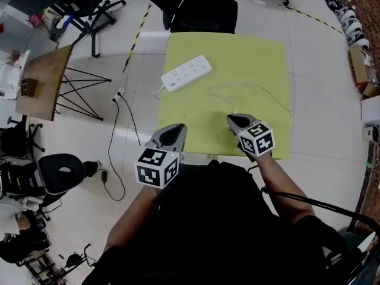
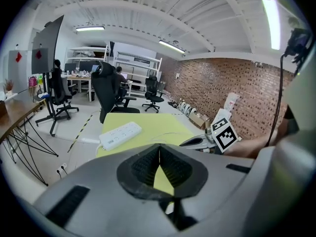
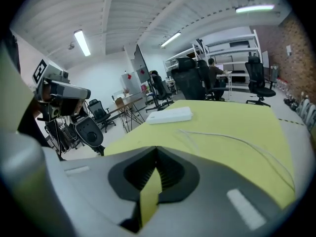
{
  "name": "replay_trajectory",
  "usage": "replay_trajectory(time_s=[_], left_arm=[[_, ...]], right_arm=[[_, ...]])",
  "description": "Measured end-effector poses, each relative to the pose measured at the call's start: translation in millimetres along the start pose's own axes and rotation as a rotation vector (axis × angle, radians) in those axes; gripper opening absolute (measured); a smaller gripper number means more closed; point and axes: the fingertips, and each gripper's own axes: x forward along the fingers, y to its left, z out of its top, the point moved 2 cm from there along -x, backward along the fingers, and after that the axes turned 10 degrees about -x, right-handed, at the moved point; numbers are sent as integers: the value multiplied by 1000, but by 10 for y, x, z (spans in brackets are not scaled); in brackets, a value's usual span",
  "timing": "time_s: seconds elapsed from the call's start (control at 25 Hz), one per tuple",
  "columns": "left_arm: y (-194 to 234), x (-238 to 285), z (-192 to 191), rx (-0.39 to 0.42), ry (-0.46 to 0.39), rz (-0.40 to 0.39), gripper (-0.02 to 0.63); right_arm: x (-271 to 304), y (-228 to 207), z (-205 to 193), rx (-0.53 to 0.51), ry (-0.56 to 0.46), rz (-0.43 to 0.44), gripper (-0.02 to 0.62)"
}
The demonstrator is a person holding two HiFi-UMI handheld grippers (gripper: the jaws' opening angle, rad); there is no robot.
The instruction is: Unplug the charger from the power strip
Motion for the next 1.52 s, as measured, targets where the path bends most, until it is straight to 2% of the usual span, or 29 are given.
replay_trajectory(time_s=[0.28,0.6,0.76,0.92,1.12,1.28,1.52], left_arm=[[44,-369,-138,13,-16,-39,7],[150,-867,-503,10,-21,-95,6],[129,-1019,-681,25,-21,-139,7],[96,-1088,-868,21,-7,-167,7],[38,-1173,-953,28,-14,-164,6],[31,-1257,-896,39,-46,-122,6],[-68,-1254,-810,-15,-102,-64,6]], right_arm=[[-234,359,91,35,-52,-51,2],[-673,1167,152,123,-160,-107,2],[-928,1543,151,113,-194,-145,1],[-1101,1826,39,98,-186,-171,0],[-1203,1951,7,73,-192,-174,0],[-1250,1931,92,26,-202,-158,0],[-1371,1838,243,-42,-208,-103,0]])
